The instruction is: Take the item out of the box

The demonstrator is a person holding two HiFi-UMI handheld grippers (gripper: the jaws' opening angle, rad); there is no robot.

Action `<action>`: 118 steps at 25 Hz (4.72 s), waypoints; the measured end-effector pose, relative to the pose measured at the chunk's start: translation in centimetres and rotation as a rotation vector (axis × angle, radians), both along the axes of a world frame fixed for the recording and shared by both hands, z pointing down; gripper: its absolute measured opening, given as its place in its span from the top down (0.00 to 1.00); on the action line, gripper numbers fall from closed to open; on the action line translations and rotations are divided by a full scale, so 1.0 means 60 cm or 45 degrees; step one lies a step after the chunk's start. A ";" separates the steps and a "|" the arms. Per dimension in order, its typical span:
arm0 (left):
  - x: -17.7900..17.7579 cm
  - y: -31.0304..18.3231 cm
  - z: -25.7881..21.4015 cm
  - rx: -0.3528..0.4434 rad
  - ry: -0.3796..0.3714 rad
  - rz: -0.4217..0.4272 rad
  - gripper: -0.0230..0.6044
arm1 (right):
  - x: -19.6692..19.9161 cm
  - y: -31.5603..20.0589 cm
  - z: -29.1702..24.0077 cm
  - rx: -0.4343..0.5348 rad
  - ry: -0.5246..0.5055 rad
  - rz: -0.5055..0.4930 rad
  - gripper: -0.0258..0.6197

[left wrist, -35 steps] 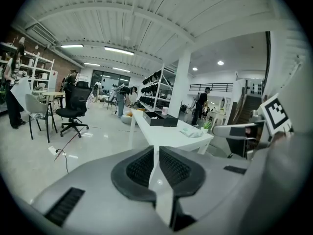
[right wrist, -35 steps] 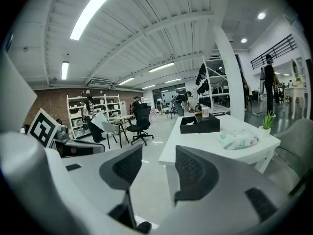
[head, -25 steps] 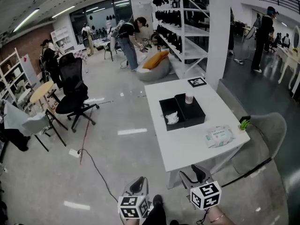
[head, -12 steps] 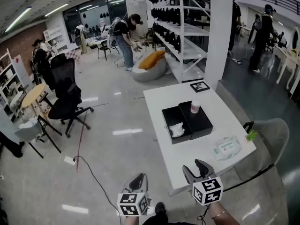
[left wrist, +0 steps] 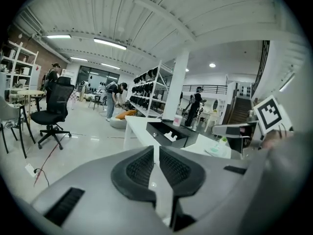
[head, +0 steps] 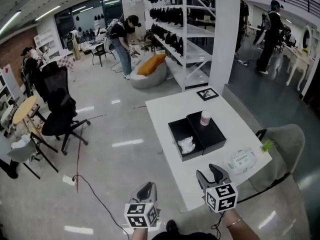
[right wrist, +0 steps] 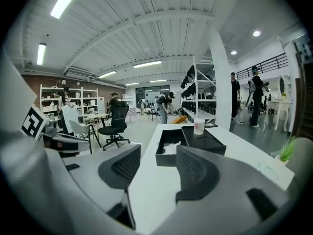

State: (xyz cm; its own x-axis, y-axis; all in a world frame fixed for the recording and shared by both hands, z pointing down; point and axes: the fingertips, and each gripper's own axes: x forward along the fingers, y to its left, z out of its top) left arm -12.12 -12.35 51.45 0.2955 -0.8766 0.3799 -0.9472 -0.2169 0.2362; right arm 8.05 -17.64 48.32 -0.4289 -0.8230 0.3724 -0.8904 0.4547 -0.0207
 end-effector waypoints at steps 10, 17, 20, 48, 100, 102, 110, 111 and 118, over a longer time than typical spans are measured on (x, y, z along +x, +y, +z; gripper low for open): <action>-0.024 -0.048 0.011 -0.003 0.018 0.036 0.90 | -0.011 -0.058 0.006 0.014 0.065 0.057 0.62; -0.039 -0.067 0.015 -0.017 0.037 0.043 0.90 | -0.036 -0.101 0.008 0.017 0.138 0.050 0.62; -0.045 -0.076 0.015 -0.016 0.036 0.036 0.90 | -0.047 -0.127 0.012 0.018 0.168 0.030 0.62; -0.078 -0.138 0.034 -0.060 0.016 -0.107 0.90 | -0.090 -0.315 0.144 -0.250 0.387 -0.158 0.56; -0.059 -0.150 0.042 -0.092 0.001 -0.127 0.90 | -0.100 -0.317 0.213 -0.312 0.912 -0.307 0.88; -0.055 -0.151 0.040 -0.088 0.001 -0.121 0.90 | -0.101 -0.311 0.204 -0.312 0.856 -0.305 0.88; -0.022 -0.156 0.037 -0.079 0.002 -0.064 0.90 | -0.093 -0.276 0.174 -0.331 0.574 -0.272 0.89; -0.017 -0.155 0.036 -0.080 0.001 -0.053 0.90 | -0.092 -0.271 0.170 -0.330 0.541 -0.268 0.89; 0.001 -0.154 0.029 -0.062 -0.012 -0.012 0.90 | -0.076 -0.250 0.129 -0.287 0.308 -0.170 0.90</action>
